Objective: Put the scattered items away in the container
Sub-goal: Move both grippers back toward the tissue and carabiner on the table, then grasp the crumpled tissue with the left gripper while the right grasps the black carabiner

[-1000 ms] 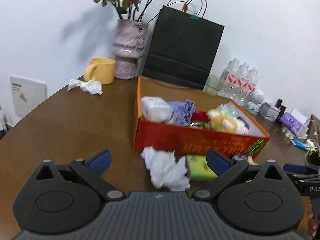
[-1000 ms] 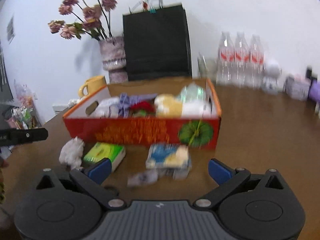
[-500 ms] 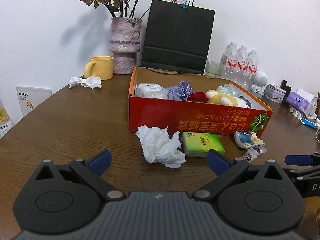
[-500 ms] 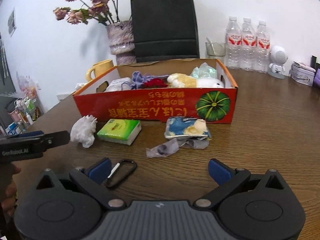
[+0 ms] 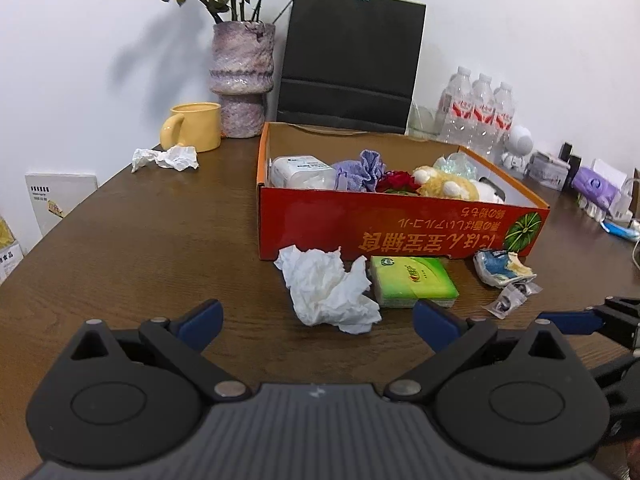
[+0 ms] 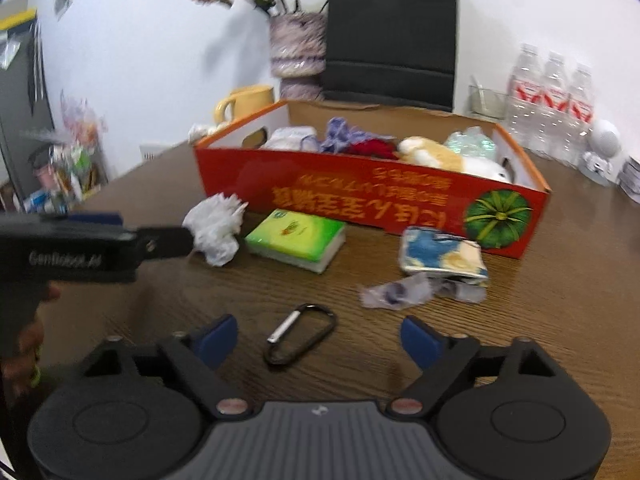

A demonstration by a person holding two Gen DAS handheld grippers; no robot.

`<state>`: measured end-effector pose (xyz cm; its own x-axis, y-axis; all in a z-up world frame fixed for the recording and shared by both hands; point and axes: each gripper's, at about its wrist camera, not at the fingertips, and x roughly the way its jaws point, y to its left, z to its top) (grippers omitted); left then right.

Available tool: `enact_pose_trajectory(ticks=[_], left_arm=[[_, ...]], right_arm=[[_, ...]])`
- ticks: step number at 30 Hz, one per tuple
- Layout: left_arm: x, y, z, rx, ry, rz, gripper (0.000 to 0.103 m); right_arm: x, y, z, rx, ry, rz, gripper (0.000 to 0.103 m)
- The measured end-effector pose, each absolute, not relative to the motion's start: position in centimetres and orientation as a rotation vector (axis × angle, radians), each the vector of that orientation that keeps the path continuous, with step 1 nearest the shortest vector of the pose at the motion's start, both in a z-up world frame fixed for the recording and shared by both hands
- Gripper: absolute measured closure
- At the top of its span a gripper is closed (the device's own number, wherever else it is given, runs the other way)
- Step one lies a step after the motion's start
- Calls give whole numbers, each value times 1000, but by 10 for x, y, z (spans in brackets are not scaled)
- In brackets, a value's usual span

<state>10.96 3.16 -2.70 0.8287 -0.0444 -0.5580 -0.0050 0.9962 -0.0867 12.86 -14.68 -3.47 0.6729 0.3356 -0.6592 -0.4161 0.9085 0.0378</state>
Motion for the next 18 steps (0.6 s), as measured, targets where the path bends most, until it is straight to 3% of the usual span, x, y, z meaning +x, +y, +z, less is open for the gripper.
enact_pose_trajectory(ticks=[2, 4, 10, 15, 18], left_arm=[[114, 31, -26, -59, 599, -23, 0], [117, 30, -25, -34, 599, -37, 0], [126, 29, -25, 6, 600, -82, 0], [139, 27, -32, 57, 622, -124, 2], [148, 28, -38, 73, 645, -134, 5]], right_arm=[[131, -140, -36, -129, 731, 412, 36], [133, -135, -37, -122, 749, 386, 44], [137, -129, -39, -86, 793, 312, 47], [136, -124, -38, -81, 803, 264, 61], [135, -126, -37, -77, 808, 251, 77]])
